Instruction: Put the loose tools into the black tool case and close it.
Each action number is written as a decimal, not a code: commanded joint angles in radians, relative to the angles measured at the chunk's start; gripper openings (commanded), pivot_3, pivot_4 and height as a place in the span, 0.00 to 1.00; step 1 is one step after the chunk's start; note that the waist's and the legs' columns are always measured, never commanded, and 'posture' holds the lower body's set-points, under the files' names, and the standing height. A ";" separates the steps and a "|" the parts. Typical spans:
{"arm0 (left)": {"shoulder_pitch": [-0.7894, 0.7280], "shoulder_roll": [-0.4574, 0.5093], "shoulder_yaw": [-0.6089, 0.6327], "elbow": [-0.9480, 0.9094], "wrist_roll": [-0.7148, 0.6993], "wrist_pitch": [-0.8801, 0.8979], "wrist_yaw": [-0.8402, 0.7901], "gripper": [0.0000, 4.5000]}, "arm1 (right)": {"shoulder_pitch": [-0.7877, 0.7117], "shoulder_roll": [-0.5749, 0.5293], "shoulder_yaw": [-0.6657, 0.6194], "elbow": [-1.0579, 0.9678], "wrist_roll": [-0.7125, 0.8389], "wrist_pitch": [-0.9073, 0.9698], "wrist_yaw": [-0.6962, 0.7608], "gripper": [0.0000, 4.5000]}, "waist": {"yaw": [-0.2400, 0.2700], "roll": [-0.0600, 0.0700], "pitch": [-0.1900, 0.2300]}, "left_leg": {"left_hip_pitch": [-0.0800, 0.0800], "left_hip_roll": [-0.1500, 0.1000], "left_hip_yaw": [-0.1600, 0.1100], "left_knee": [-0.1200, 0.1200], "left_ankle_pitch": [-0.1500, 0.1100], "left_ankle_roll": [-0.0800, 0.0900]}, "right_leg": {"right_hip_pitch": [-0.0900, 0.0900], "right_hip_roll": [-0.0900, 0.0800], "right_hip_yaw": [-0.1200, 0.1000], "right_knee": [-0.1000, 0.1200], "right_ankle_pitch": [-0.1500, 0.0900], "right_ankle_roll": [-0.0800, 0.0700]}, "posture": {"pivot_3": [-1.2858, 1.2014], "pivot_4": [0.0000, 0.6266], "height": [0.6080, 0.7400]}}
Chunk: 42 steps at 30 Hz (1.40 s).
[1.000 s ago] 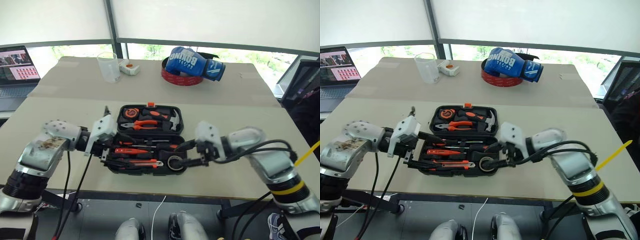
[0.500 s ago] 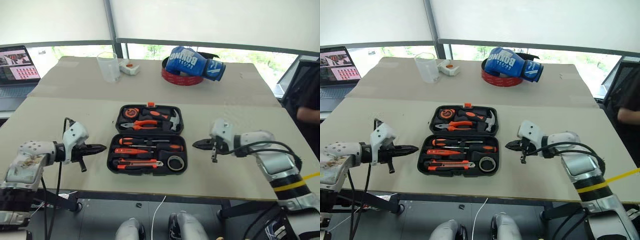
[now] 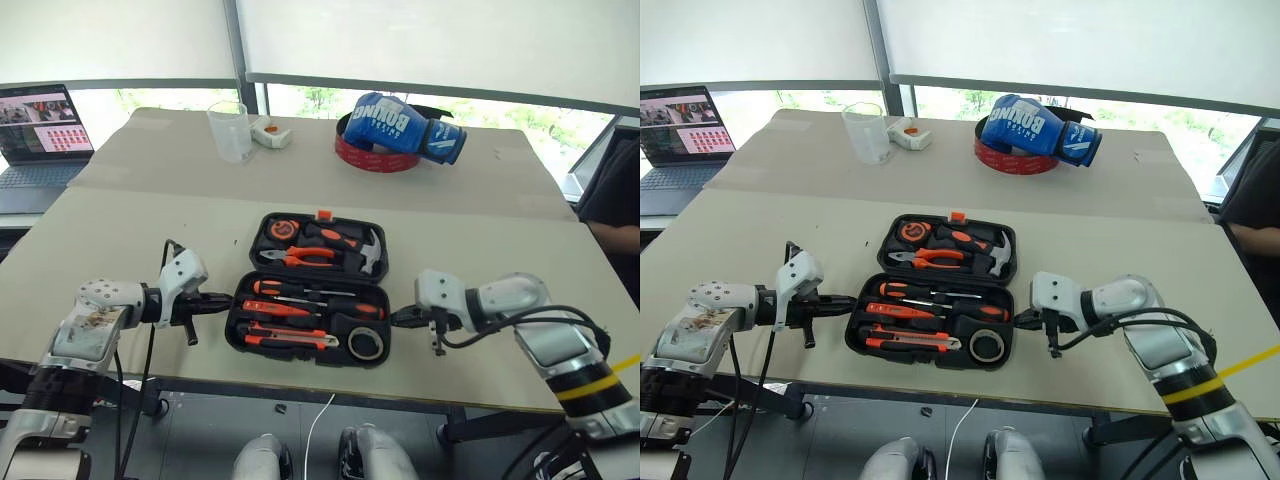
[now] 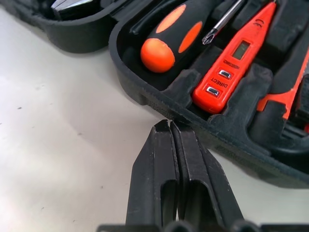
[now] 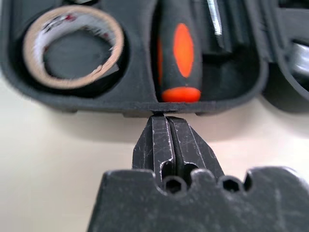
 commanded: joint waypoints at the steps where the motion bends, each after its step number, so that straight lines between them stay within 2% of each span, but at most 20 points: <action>1: 0.015 -0.013 -0.053 -0.121 -0.033 -0.023 -0.073 0.03 | 0.041 0.009 -0.015 -0.124 0.064 0.008 0.011 0.00 | -0.001 0.000 0.000 | 0.000 0.000 0.000 0.000 0.000 0.000 | 0.000 0.000 0.000 0.000 0.000 0.000 | 0.52 0.24 0.80; 6: 0.050 0.013 -0.050 -0.142 -0.025 -0.027 -0.081 0.03 | 0.075 0.019 -0.059 -0.130 0.014 0.052 -0.084 0.00 | -0.001 0.000 0.000 | 0.001 0.001 -0.001 0.000 0.000 0.000 | 0.000 0.000 0.000 0.000 0.000 0.000 | 0.52 0.24 0.80; 11: 0.036 0.055 -0.026 -0.061 0.032 -0.050 -0.047 0.03 | 0.128 -0.027 -0.120 -0.175 0.055 0.093 -0.080 0.00 | -0.001 0.000 0.000 | 0.001 0.001 -0.001 0.000 0.000 0.000 | 0.000 0.000 0.001 0.001 0.000 0.000 | 0.52 0.24 0.80; 13: 0.014 0.061 0.009 0.037 0.044 -0.071 -0.012 0.00 | 0.150 -0.048 -0.150 -0.180 0.064 0.101 -0.083 0.13 | -0.002 0.000 0.000 | 0.001 0.001 -0.001 0.000 0.000 0.000 | 0.000 0.000 0.000 0.001 0.000 0.000 | 0.52 0.24 0.80; 14: 0.002 0.059 0.031 0.092 0.043 -0.077 0.010 0.13 | 0.159 -0.060 -0.163 -0.179 0.067 0.108 -0.084 0.17 | -0.003 0.000 0.000 | 0.001 0.001 -0.001 -0.001 0.000 0.000 | 0.000 0.001 0.000 0.001 0.000 0.000 | 0.52 0.24 0.80; 15: -0.011 0.056 0.057 0.141 0.026 -0.060 0.024 0.18 | 0.169 -0.076 -0.179 -0.173 0.075 0.119 -0.083 0.25 | -0.003 0.000 0.000 | 0.001 0.001 -0.001 0.000 0.000 0.000 | 0.000 0.001 0.000 0.001 0.000 0.000 | 0.52 0.24 0.80; 18: -0.055 0.038 0.120 0.202 -0.038 0.044 0.061 0.43 | 0.164 -0.097 -0.237 -0.150 0.133 0.202 -0.087 0.48 | -0.007 0.000 0.000 | 0.002 0.001 -0.001 0.000 0.000 0.000 | 0.000 0.001 0.000 0.001 0.000 0.000 | 0.52 0.24 0.80; 23: -0.199 -0.035 0.167 0.201 -0.114 0.341 0.197 0.84 | -0.025 -0.019 -0.295 -0.051 0.262 0.496 -0.187 0.86 | -0.005 0.000 0.000 | 0.001 0.001 -0.001 0.000 0.000 0.000 | 0.001 0.000 0.000 0.001 0.001 0.001 | 0.52 0.24 0.80; 24: -0.228 -0.052 0.175 0.205 -0.127 0.386 0.224 0.90 | -0.068 0.004 -0.294 -0.028 0.272 0.543 -0.216 0.92 | -0.007 -0.001 0.000 | 0.002 0.000 -0.001 0.000 0.000 0.000 | 0.001 0.001 0.000 0.001 0.001 0.001 | 0.52 0.24 0.80; 25: -0.253 -0.066 0.180 0.208 -0.136 0.428 0.244 1.00 | -0.105 0.025 -0.291 -0.008 0.278 0.584 -0.242 1.00 | -0.008 -0.002 0.001 | 0.003 0.001 -0.001 0.001 0.000 0.000 | 0.002 0.001 0.000 0.001 0.001 0.001 | 0.52 0.24 0.80; 29: -0.380 -0.142 0.179 0.251 -0.172 0.619 0.333 1.00 | -0.294 0.149 -0.262 0.130 0.301 0.766 -0.347 1.00 | -0.019 -0.002 0.001 | 0.002 0.000 -0.002 0.001 0.001 -0.001 | 0.002 0.002 0.001 0.002 0.002 0.001 | 0.52 0.24 0.80; 35: -0.450 -0.206 0.124 0.323 -0.125 0.597 0.370 1.00 | -0.437 0.252 -0.213 0.355 0.210 0.789 -0.499 1.00 | -0.028 -0.002 0.001 | 0.001 -0.001 0.000 0.001 0.001 -0.001 | 0.001 0.001 0.000 0.002 0.006 -0.006 | 0.52 0.24 0.80; 36: -0.456 -0.213 0.117 0.340 -0.119 0.591 0.372 0.94 | -0.446 0.261 -0.207 0.380 0.204 0.783 -0.508 1.00 | -0.029 -0.002 0.001 | 0.001 -0.001 0.000 0.001 0.001 -0.001 | 0.001 0.001 0.001 0.002 0.006 -0.006 | 0.52 0.24 0.80; 39: -0.457 -0.219 0.096 0.358 -0.114 0.586 0.358 0.75 | -0.451 0.282 -0.192 0.415 0.192 0.777 -0.522 0.84 | -0.030 -0.002 0.001 | 0.001 -0.001 0.000 0.000 0.001 -0.001 | 0.000 0.001 0.001 0.003 0.006 -0.006 | 0.52 0.24 0.80; 42: -0.446 -0.215 0.086 0.352 -0.113 0.589 0.350 0.49 | -0.439 0.287 -0.169 0.401 0.184 0.777 -0.515 0.60 | -0.032 -0.002 0.000 | 0.001 -0.001 0.001 0.000 0.001 -0.002 | 0.000 0.001 0.001 0.003 0.006 -0.006 | 0.52 0.24 0.80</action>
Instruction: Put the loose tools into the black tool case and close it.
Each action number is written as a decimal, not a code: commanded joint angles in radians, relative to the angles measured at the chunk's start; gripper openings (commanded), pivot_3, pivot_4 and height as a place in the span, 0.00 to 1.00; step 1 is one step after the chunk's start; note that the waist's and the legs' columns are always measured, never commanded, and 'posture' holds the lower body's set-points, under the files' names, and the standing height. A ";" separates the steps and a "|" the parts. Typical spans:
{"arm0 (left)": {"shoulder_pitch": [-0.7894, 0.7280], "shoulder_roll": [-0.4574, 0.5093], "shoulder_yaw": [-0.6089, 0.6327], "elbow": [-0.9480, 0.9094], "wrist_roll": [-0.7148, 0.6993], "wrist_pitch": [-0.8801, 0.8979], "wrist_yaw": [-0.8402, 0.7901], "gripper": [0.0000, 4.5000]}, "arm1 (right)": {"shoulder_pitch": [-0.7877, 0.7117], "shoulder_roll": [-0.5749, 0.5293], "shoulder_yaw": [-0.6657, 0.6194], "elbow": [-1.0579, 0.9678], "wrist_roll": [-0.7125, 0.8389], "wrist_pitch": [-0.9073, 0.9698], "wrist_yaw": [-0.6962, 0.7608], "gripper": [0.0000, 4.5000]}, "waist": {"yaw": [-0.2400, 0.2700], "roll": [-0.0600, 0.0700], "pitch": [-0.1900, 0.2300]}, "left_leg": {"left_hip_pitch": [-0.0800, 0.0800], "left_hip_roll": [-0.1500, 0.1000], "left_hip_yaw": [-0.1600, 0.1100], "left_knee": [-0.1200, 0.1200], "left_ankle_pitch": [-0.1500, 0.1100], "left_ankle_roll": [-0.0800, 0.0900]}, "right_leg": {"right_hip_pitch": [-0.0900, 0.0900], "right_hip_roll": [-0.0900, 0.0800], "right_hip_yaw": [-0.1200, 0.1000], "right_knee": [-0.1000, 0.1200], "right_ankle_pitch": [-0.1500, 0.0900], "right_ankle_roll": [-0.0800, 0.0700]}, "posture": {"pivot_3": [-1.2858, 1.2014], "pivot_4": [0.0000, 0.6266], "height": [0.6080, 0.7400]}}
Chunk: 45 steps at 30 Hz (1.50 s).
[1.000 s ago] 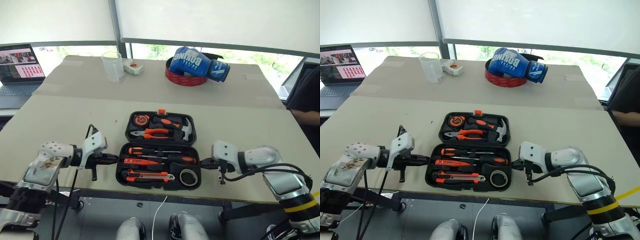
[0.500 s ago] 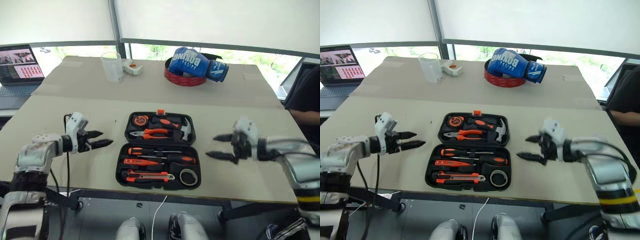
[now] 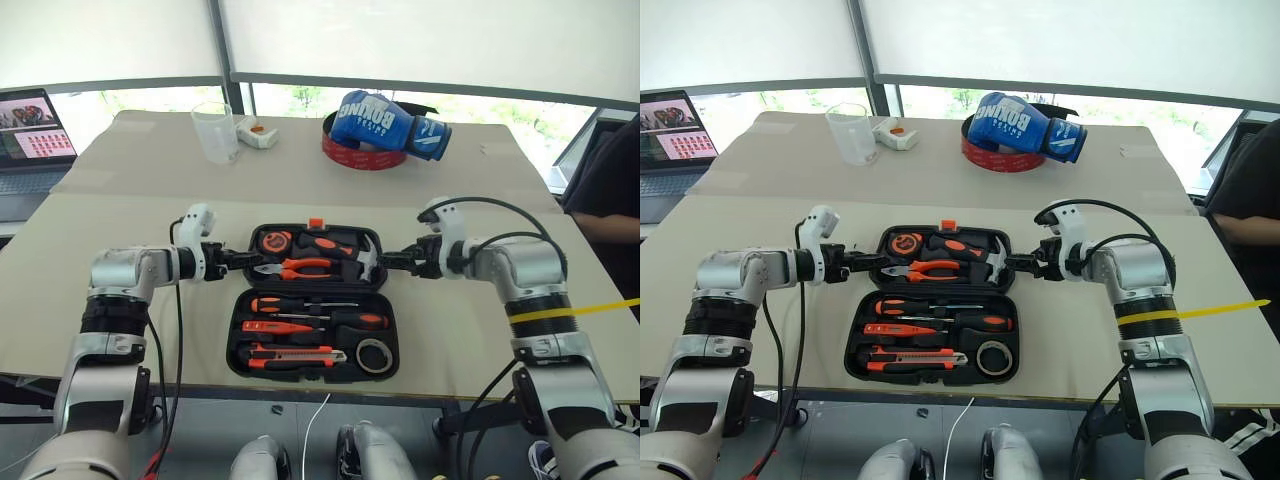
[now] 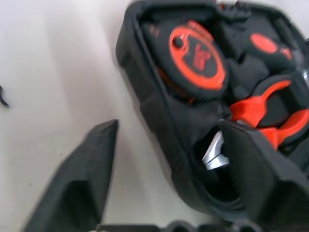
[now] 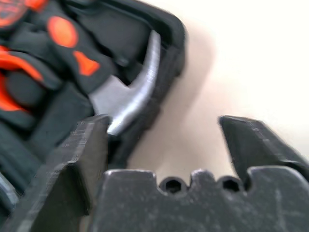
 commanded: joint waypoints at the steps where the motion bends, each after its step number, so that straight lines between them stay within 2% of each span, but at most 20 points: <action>1: -0.013 0.010 -0.003 -0.020 0.004 -0.018 -0.010 0.40 | -0.005 -0.001 0.023 -0.034 -0.008 -0.004 0.005 0.52 | -0.001 0.000 0.000 | 0.001 0.000 0.000 0.000 0.000 0.000 | 0.000 0.000 0.001 0.001 0.000 0.001 | 0.52 0.24 0.80; 2: -0.010 0.011 -0.004 -0.022 0.005 -0.018 -0.012 0.34 | -0.002 -0.001 0.025 -0.040 -0.006 -0.001 0.006 0.47 | 0.000 0.000 0.000 | 0.001 0.000 0.000 0.000 0.000 -0.001 | 0.000 0.000 0.001 0.001 -0.001 0.002 | 0.52 0.24 0.80; 6: 0.006 0.012 -0.012 -0.033 0.009 -0.022 -0.017 0.01 | 0.014 -0.003 0.040 -0.074 0.001 0.010 0.012 0.15 | 0.002 0.000 0.000 | 0.003 0.000 0.001 0.001 0.001 -0.002 | 0.000 -0.001 0.002 0.005 -0.004 0.007 | 0.52 0.24 0.80; 8: 0.008 0.009 -0.011 -0.035 0.009 -0.020 -0.016 0.00 | 0.020 -0.003 0.044 -0.085 0.004 0.016 0.015 0.00 | 0.001 0.001 -0.001 | 0.003 0.000 0.001 0.001 0.001 -0.002 | 0.001 -0.001 0.002 0.006 -0.004 0.007 | 0.52 0.24 0.80; 12: 0.010 0.007 -0.008 -0.051 0.002 -0.020 -0.023 0.00 | 0.024 -0.005 0.048 -0.103 0.006 0.015 0.022 0.00 | 0.002 0.001 -0.001 | 0.003 0.000 0.000 0.001 0.001 -0.002 | 0.001 -0.001 0.002 0.007 -0.004 0.007 | 0.52 0.24 0.80; 16: 0.011 0.003 0.031 -0.101 -0.021 -0.087 -0.038 0.00 | -0.010 0.015 -0.002 -0.127 0.015 -0.062 0.002 0.00 | 0.001 0.001 -0.001 | 0.003 0.000 0.001 0.001 0.001 -0.002 | 0.001 -0.001 0.002 0.006 -0.004 0.006 | 0.52 0.24 0.80; 18: -0.014 -0.017 0.099 -0.118 -0.059 -0.079 0.000 0.00 | -0.030 0.037 -0.046 -0.146 0.007 -0.116 -0.055 0.00 | 0.001 0.001 -0.001 | 0.002 0.000 0.000 0.001 0.001 -0.002 | 0.000 -0.002 0.002 0.006 -0.004 0.006 | 0.52 0.24 0.80; 20: -0.041 -0.044 0.171 -0.159 -0.100 -0.076 0.048 0.00 | -0.047 0.055 -0.101 -0.186 0.043 -0.093 -0.083 0.00 | 0.001 0.000 0.000 | 0.001 0.000 0.000 0.001 0.002 -0.003 | -0.001 -0.002 0.002 0.007 -0.004 0.006 | 0.52 0.24 0.80; 23: 0.010 -0.047 0.161 -0.295 -0.076 -0.202 0.036 0.00 | -0.021 0.060 -0.136 -0.284 0.062 -0.100 -0.101 0.00 | 0.001 0.001 0.001 | -0.003 0.000 0.000 0.001 0.002 -0.003 | -0.005 -0.002 0.001 0.007 -0.003 0.006 | 0.52 0.24 0.80; 24: 0.053 -0.041 0.141 -0.356 -0.066 -0.261 0.001 0.00 | -0.007 0.067 -0.152 -0.311 0.063 -0.103 -0.117 0.00 | 0.000 0.001 0.001 | -0.009 0.000 0.000 0.001 0.002 -0.003 | -0.011 -0.002 0.001 0.007 0.001 -0.001 | 0.52 0.24 0.80; 27: 0.155 -0.031 0.109 -0.462 -0.054 -0.346 -0.034 0.00 | 0.058 0.073 -0.161 -0.371 0.025 -0.177 -0.153 0.00 | -0.006 0.001 0.001 | -0.013 0.000 0.002 0.001 0.002 -0.003 | -0.018 -0.001 0.003 0.012 0.001 -0.002 | 0.52 0.24 0.80; 31: 0.268 -0.011 0.042 -0.488 0.062 -0.546 -0.025 0.00 | 0.193 0.044 -0.087 -0.427 -0.082 -0.408 -0.149 0.00 | 0.000 0.001 0.001 | -0.014 -0.002 0.002 -0.002 0.002 -0.003 | -0.018 0.000 0.002 0.009 0.000 -0.003 | 0.52 0.24 0.80; 34: 0.317 -0.021 0.021 -0.467 0.123 -0.654 0.018 0.00 | 0.273 0.068 -0.083 -0.436 -0.105 -0.498 -0.179 0.00 | 0.003 0.001 0.001 | -0.014 -0.002 0.002 -0.001 0.002 -0.003 | -0.018 0.000 0.002 0.005 -0.001 -0.003 | 0.52 0.24 0.80; 38: 0.350 -0.046 0.031 -0.418 0.191 -0.809 0.110 0.00 | 0.386 0.087 -0.074 -0.443 -0.161 -0.678 -0.216 0.00 | 0.006 0.001 0.001 | -0.007 -0.001 0.002 0.000 0.002 -0.003 | -0.009 -0.001 0.003 0.005 -0.005 0.005 | 0.52 0.24 0.80; 40: 0.388 -0.034 0.025 -0.426 0.220 -0.889 0.113 0.00 | 0.417 0.091 -0.093 -0.455 -0.158 -0.704 -0.229 0.00 | 0.006 0.001 0.001 | 0.000 0.000 0.002 -0.001 0.002 -0.003 | -0.002 -0.001 0.003 0.005 -0.005 0.006 | 0.52 0.24 0.80; 43: 0.445 -0.019 0.031 -0.446 0.229 -0.939 0.114 0.00 | 0.470 0.072 -0.100 -0.486 -0.164 -0.746 -0.221 0.00 | 0.003 0.001 0.001 | 0.003 0.001 0.001 -0.003 0.002 -0.004 | 0.000 -0.001 0.004 0.004 -0.005 0.006 | 0.52 0.24 0.80; 45: 0.507 -0.011 0.064 -0.509 0.196 -0.898 0.122 0.00 | 0.534 0.047 -0.117 -0.538 -0.145 -0.751 -0.195 0.00 | 0.003 0.001 0.001 | 0.004 0.001 0.001 -0.003 0.002 -0.003 | 0.000 0.000 0.004 0.005 -0.005 0.006 | 0.52 0.24 0.80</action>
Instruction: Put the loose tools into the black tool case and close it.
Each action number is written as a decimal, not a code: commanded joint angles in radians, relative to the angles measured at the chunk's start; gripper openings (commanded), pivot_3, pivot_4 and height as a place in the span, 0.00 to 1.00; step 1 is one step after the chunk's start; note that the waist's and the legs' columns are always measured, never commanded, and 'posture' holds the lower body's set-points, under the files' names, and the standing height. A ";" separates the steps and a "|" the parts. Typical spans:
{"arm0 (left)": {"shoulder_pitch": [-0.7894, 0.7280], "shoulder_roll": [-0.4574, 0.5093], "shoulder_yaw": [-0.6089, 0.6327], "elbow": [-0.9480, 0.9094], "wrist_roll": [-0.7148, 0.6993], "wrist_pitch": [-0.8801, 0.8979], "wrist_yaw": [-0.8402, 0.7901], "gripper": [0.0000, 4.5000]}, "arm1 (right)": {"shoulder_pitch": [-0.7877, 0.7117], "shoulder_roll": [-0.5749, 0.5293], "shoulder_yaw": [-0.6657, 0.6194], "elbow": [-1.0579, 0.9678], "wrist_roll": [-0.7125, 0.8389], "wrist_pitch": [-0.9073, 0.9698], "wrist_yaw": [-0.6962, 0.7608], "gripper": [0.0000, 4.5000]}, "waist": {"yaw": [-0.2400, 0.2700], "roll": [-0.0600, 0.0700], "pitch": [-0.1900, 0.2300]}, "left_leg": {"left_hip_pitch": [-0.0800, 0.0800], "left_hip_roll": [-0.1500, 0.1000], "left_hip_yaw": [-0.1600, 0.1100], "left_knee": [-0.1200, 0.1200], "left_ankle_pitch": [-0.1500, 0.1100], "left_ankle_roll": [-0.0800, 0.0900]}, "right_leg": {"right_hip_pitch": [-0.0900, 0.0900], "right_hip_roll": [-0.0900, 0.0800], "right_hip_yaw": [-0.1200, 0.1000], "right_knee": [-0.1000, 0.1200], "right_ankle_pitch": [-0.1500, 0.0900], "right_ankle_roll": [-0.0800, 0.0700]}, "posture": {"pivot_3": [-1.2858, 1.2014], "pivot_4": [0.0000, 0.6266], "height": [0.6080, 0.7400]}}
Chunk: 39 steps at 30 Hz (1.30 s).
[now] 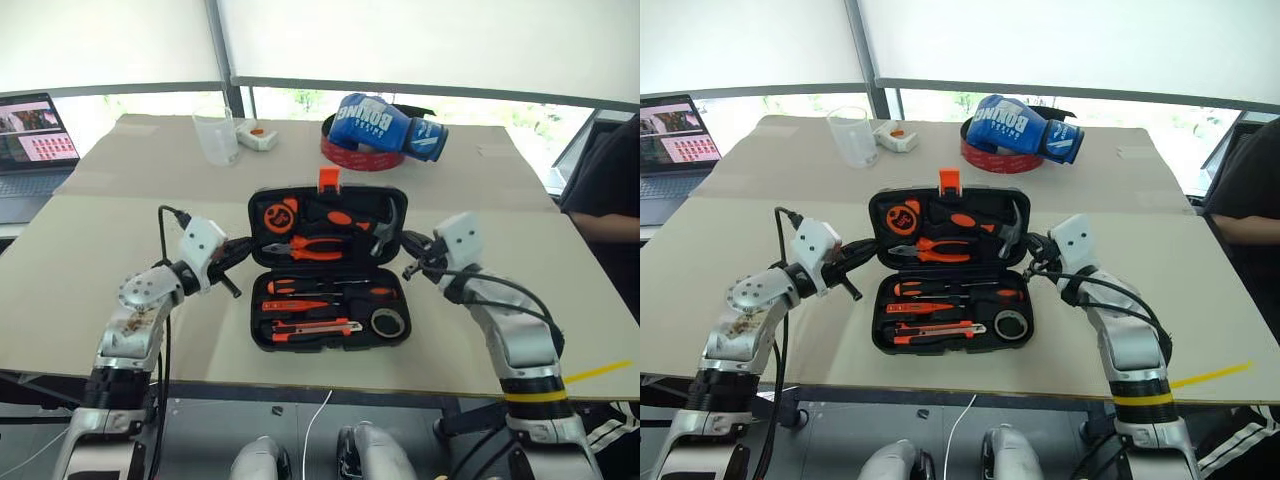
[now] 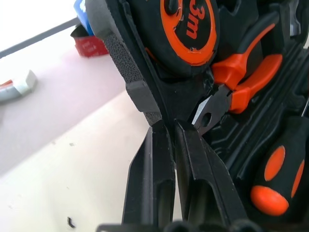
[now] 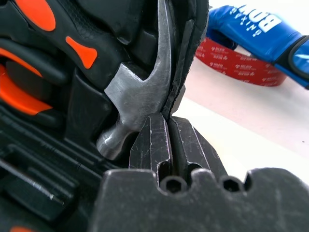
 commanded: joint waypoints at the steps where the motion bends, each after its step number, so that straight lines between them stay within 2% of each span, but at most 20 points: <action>1: 0.100 0.035 0.053 -0.111 -0.026 0.039 0.014 0.00 | 0.094 -0.049 -0.046 -0.104 0.023 -0.026 0.035 0.00 | 0.000 0.000 0.000 | 0.000 0.000 0.000 0.000 0.000 0.000 | 0.000 0.000 0.000 0.000 0.000 0.000 | 0.52 0.24 0.80; 6: 0.220 0.049 0.121 -0.278 -0.091 0.150 0.054 0.00 | 0.218 -0.097 -0.090 -0.259 0.099 0.012 0.082 0.36 | -0.007 0.000 0.000 | 0.001 0.001 0.000 -0.001 0.000 0.000 | 0.000 0.000 0.001 -0.001 -0.001 -0.001 | 0.52 0.24 0.80; 7: 0.262 0.067 0.155 -0.319 -0.124 0.190 0.045 0.13 | 0.248 -0.118 -0.110 -0.305 0.121 0.037 0.097 0.44 | -0.011 0.000 0.000 | 0.001 0.001 0.000 -0.001 0.000 0.000 | 0.000 0.000 0.002 -0.001 -0.001 -0.001 | 0.52 0.24 0.80; 9: 0.355 0.135 0.250 -0.397 -0.211 0.296 -0.013 0.21 | 0.316 -0.212 -0.162 -0.387 0.177 0.109 0.177 0.59 | -0.021 0.000 0.000 | 0.001 0.001 0.000 -0.002 0.000 0.000 | 0.000 0.001 0.003 -0.001 -0.001 -0.001 | 0.52 0.24 0.80; 11: 0.409 0.182 0.310 -0.438 -0.281 0.379 -0.045 0.37 | 0.362 -0.280 -0.199 -0.427 0.227 0.153 0.236 0.73 | -0.019 0.000 0.000 | 0.004 0.001 0.000 -0.007 0.000 -0.001 | 0.000 0.001 0.005 -0.001 -0.001 0.000 | 0.52 0.24 0.80; 12: 0.460 0.240 0.365 -0.435 -0.338 0.439 -0.118 0.44 | 0.412 -0.335 -0.238 -0.443 0.270 0.165 0.311 0.80 | -0.015 0.000 0.000 | 0.005 0.001 0.000 -0.009 0.000 -0.001 | 0.000 0.000 0.004 -0.002 -0.001 0.000 | 0.52 0.24 0.80; 13: 0.497 0.282 0.404 -0.432 -0.378 0.481 -0.171 0.52 | 0.446 -0.374 -0.266 -0.454 0.301 0.172 0.363 0.81 | -0.009 0.000 0.000 | 0.005 0.001 -0.001 -0.010 0.000 0.000 | 0.001 0.001 0.004 -0.003 -0.001 0.000 | 0.52 0.24 0.80; 14: 0.529 0.332 0.435 -0.405 -0.401 0.504 -0.239 0.61 | 0.484 -0.416 -0.285 -0.455 0.310 0.153 0.422 0.81 | -0.002 0.000 0.000 | 0.005 0.001 -0.001 -0.010 -0.002 0.000 | 0.000 0.001 0.002 -0.004 -0.001 0.000 | 0.52 0.24 0.80; 17: 0.519 0.414 0.425 -0.301 -0.377 0.477 -0.309 0.61 | 0.542 -0.489 -0.294 -0.453 0.338 0.155 0.507 0.81 | 0.009 0.001 0.000 | 0.008 0.001 -0.003 -0.016 -0.004 0.000 | 0.003 0.001 -0.002 -0.009 -0.002 -0.001 | 0.52 0.24 0.80; 20: 0.355 0.429 0.313 -0.155 -0.285 0.387 -0.293 0.61 | 0.572 -0.534 -0.272 -0.468 0.359 0.142 0.590 0.81 | 0.032 0.003 -0.001 | 0.008 0.000 -0.005 -0.016 -0.006 -0.003 | 0.004 0.001 -0.004 -0.011 -0.002 -0.001 | 0.52 0.24 0.80; 21: 0.269 0.419 0.261 -0.100 -0.260 0.368 -0.293 0.62 | 0.572 -0.546 -0.250 -0.471 0.351 0.122 0.617 0.75 | 0.040 0.003 -0.001 | 0.008 -0.001 -0.007 -0.016 -0.007 -0.002 | 0.006 0.001 -0.005 -0.013 -0.002 -0.001 | 0.52 0.24 0.80; 24: 0.047 0.368 0.115 0.043 -0.180 0.283 -0.318 0.45 | 0.526 -0.555 -0.163 -0.461 0.313 0.096 0.633 0.59 | 0.048 0.001 -0.001 | 0.005 -0.001 -0.011 -0.016 -0.007 -0.001 | 0.008 0.002 -0.008 -0.016 -0.002 -0.001 | 0.52 0.24 0.80; 27: -0.153 0.289 -0.021 0.194 -0.082 0.184 -0.341 0.16 | 0.429 -0.544 -0.039 -0.422 0.241 0.055 0.638 0.34 | 0.050 0.001 -0.002 | 0.004 -0.002 -0.011 -0.014 -0.002 0.004 | 0.010 0.002 -0.008 -0.019 -0.001 -0.001 | 0.52 0.24 0.80; 29: -0.252 0.237 -0.089 0.282 -0.033 0.122 -0.360 0.02 | 0.361 -0.524 0.036 -0.383 0.195 0.030 0.634 0.22 | 0.045 0.000 -0.002 | 0.003 -0.003 -0.010 -0.013 -0.002 0.004 | 0.011 0.002 -0.008 -0.020 -0.001 0.000 | 0.52 0.24 0.80; 31: -0.325 0.193 -0.146 0.372 0.017 0.041 -0.382 0.00 | 0.309 -0.507 0.096 -0.343 0.153 0.004 0.635 0.05 | 0.038 -0.001 -0.002 | 0.000 -0.003 -0.010 -0.010 -0.001 0.004 | 0.011 0.003 -0.009 -0.022 0.000 0.000 | 0.52 0.24 0.80; 32: -0.353 0.173 -0.168 0.415 0.038 0.001 -0.392 0.00 | 0.292 -0.501 0.117 -0.327 0.139 -0.006 0.639 0.01 | 0.036 -0.001 -0.002 | 0.000 -0.003 -0.010 -0.008 -0.001 0.004 | 0.011 0.004 -0.009 -0.022 0.000 0.000 | 0.52 0.24 0.80; 36: -0.440 0.088 -0.224 0.534 0.082 -0.078 -0.412 0.00 | 0.236 -0.478 0.170 -0.288 0.115 -0.008 0.645 0.01 | 0.027 -0.002 -0.002 | -0.001 -0.004 -0.010 -0.007 -0.002 0.005 | 0.011 0.003 -0.010 -0.022 0.000 0.002 | 0.52 0.24 0.80; 39: -0.450 0.060 -0.250 0.537 0.084 -0.090 -0.472 0.00 | 0.181 -0.447 0.194 -0.242 0.066 -0.009 0.603 0.01 | 0.021 -0.002 -0.002 | -0.001 -0.003 -0.010 -0.004 -0.002 0.005 | 0.011 0.003 -0.009 -0.021 0.000 0.003 | 0.52 0.24 0.80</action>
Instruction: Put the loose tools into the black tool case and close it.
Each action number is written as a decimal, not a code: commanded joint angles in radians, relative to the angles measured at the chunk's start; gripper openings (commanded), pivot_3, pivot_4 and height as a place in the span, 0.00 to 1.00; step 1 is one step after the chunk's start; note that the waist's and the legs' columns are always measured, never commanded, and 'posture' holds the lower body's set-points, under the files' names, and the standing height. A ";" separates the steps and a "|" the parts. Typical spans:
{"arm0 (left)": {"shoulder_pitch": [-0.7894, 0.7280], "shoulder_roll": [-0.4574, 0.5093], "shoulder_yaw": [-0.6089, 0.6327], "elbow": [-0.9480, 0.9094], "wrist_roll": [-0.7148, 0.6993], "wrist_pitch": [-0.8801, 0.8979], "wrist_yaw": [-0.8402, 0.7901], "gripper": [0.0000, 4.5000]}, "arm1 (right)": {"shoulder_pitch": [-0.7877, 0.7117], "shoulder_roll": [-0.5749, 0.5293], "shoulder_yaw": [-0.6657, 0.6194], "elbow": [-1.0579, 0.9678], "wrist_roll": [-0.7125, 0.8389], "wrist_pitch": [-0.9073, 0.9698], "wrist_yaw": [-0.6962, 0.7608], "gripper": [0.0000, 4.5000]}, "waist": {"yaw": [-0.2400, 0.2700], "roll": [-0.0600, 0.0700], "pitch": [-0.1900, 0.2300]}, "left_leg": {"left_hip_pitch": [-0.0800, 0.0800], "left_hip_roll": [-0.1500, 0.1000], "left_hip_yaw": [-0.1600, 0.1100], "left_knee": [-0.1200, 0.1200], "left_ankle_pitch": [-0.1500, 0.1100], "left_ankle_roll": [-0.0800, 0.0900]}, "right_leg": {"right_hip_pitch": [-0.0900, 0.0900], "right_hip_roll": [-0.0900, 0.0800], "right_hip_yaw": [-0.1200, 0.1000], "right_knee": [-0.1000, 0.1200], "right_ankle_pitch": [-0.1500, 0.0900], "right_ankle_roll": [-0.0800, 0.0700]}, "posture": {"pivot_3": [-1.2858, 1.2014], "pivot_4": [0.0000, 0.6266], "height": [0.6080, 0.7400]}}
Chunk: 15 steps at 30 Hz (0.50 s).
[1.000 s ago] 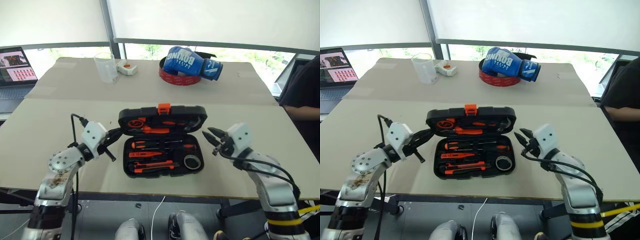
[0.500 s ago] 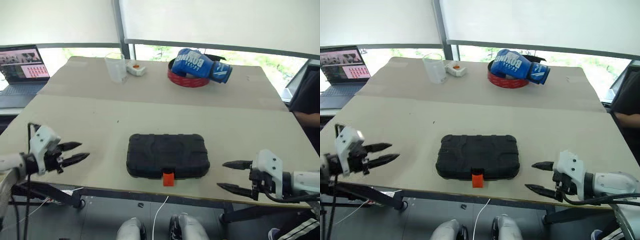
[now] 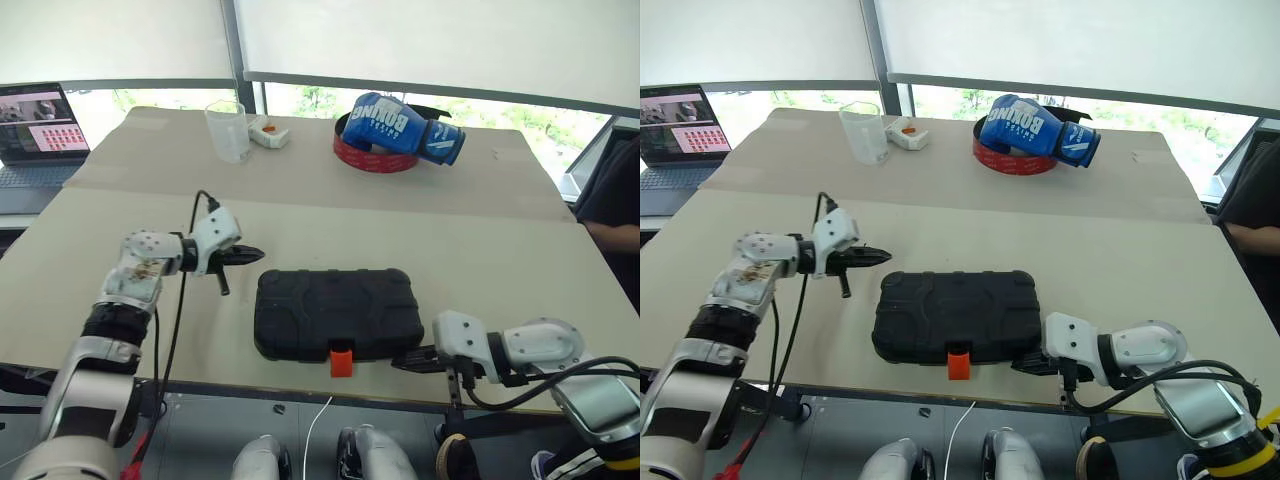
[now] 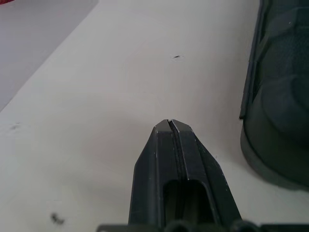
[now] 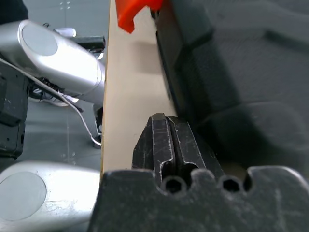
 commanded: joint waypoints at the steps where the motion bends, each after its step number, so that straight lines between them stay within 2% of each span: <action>1: -0.008 -0.001 -0.023 -0.034 -0.004 -0.027 -0.089 0.00 | -0.080 0.043 -0.001 0.059 -0.064 -0.004 -0.084 0.01 | -0.006 0.000 0.000 | 0.000 0.001 0.000 0.001 0.000 0.000 | 0.000 0.000 0.000 0.001 0.000 0.000 | 0.52 0.24 0.80; 6: 0.090 0.053 -0.056 -0.196 -0.031 0.014 -0.231 0.00 | -0.185 0.127 -0.015 0.191 -0.148 -0.023 -0.218 0.01 | -0.026 -0.001 0.001 | 0.002 0.002 0.000 0.006 -0.001 0.000 | -0.001 -0.002 0.002 0.011 0.000 0.001 | 0.52 0.24 0.80; 9: 0.112 0.091 -0.014 -0.237 -0.021 0.009 -0.201 0.00 | -0.208 0.136 -0.043 0.237 -0.140 0.002 -0.231 0.01 | -0.022 -0.001 0.001 | 0.001 0.002 0.000 0.006 0.000 0.000 | -0.003 -0.003 0.003 0.013 0.000 0.000 | 0.52 0.24 0.80; 15: 0.057 0.123 0.068 -0.434 -0.209 0.341 -0.243 0.00 | -0.120 0.077 -0.139 0.122 0.005 0.071 -0.133 0.01 | -0.011 -0.001 0.001 | -0.004 0.002 -0.001 0.008 0.001 0.000 | -0.006 -0.002 0.002 0.014 -0.001 -0.002 | 0.52 0.24 0.80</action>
